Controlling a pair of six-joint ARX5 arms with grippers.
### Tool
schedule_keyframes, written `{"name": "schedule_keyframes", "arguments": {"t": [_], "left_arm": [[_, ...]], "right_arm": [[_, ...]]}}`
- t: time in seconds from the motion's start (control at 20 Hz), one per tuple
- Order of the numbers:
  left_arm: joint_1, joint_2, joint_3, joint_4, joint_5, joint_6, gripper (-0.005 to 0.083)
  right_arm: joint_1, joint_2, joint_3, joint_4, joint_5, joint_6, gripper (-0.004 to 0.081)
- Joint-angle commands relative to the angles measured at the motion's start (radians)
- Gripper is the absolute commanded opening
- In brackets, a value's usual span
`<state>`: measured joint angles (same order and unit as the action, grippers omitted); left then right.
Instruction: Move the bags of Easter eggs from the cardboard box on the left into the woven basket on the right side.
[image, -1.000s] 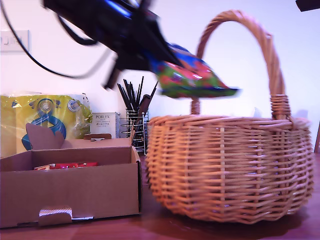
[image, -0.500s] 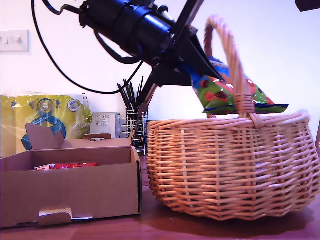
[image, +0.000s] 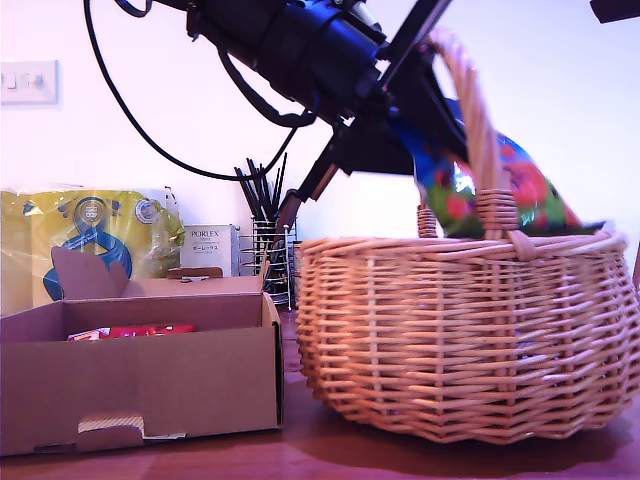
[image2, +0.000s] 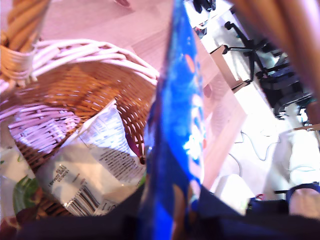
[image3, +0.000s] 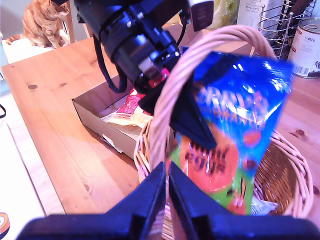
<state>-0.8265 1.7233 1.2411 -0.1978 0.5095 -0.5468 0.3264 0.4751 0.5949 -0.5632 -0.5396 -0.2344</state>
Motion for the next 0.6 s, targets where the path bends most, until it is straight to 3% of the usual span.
{"name": "schedule_keyframes", "arguments": {"t": [0.0,0.15,0.25,0.55], "left_arm": [[-0.002,0.024,-0.010,0.012,-0.012,0.018,0.0549],[0.001,0.024,-0.010,0.011,-0.065,0.036,0.0505],[0.013,0.023,-0.010,0.003,-0.066,0.060,0.0428],[0.084,0.014,-0.010,-0.145,-0.065,0.157,0.0262]], "right_arm": [[0.006,0.000,0.008,0.005,-0.002,0.001,-0.0012],[0.008,0.000,0.008,0.004,-0.002,0.001,-0.0012],[0.007,0.000,0.008,0.004,-0.002,0.001,-0.0012],[0.007,0.000,0.008,0.004,-0.002,0.001,-0.0012]]}}
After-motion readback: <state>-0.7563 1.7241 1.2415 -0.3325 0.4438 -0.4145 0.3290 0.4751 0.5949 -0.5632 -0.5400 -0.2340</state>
